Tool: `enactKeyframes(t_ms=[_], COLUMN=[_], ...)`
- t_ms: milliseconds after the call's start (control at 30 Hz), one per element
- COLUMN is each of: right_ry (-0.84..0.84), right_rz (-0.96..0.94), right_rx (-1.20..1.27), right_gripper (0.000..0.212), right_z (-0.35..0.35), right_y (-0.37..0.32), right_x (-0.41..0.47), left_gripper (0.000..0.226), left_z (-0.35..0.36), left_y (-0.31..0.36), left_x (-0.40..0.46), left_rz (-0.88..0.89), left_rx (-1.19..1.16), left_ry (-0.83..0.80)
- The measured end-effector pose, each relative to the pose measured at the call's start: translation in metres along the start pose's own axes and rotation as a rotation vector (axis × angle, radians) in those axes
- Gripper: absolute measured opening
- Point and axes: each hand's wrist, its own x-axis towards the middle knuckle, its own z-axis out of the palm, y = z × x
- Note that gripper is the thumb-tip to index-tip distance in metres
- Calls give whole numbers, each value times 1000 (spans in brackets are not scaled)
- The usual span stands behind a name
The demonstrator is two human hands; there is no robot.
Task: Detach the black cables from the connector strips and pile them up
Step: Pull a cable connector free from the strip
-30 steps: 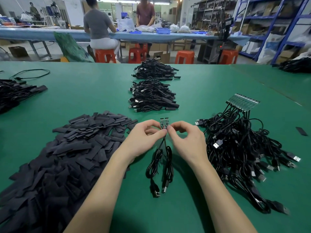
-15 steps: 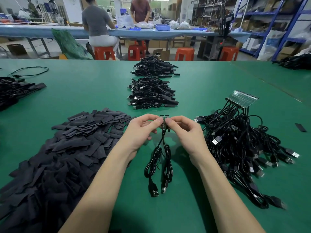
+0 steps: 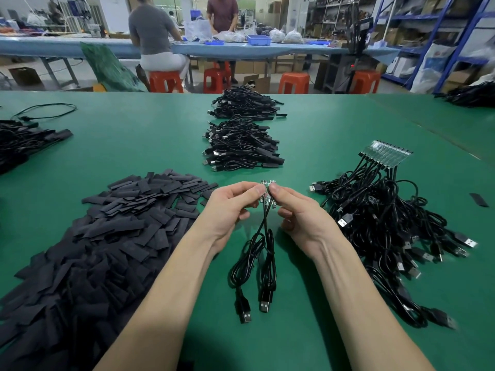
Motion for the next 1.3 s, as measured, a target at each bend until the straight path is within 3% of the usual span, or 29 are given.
enactKeyframes(t_ms=[500, 700, 867, 1133, 1300], right_ry=[-63, 175, 255, 245, 207], right_rz=[97, -147, -205, -224, -274], right_rx=[135, -240, -780, -656, -841], right_gripper=[19, 19, 38, 18, 13], right_z=[0, -5, -3, -21, 3], right_y=[-3, -2, -9, -33, -50], right_x=[4, 2, 6, 0, 4], left_gripper=[20, 7, 5, 1, 7], left_z=[9, 1, 8, 28, 32], left_y=[1, 9, 10, -8, -14], left_x=[0, -3, -2, -1, 2], left_rz=[-8, -44, -57, -117, -165], left_rx=[-309, -243, -113, -173, -182], left_ry=[-65, -40, 3, 104, 119])
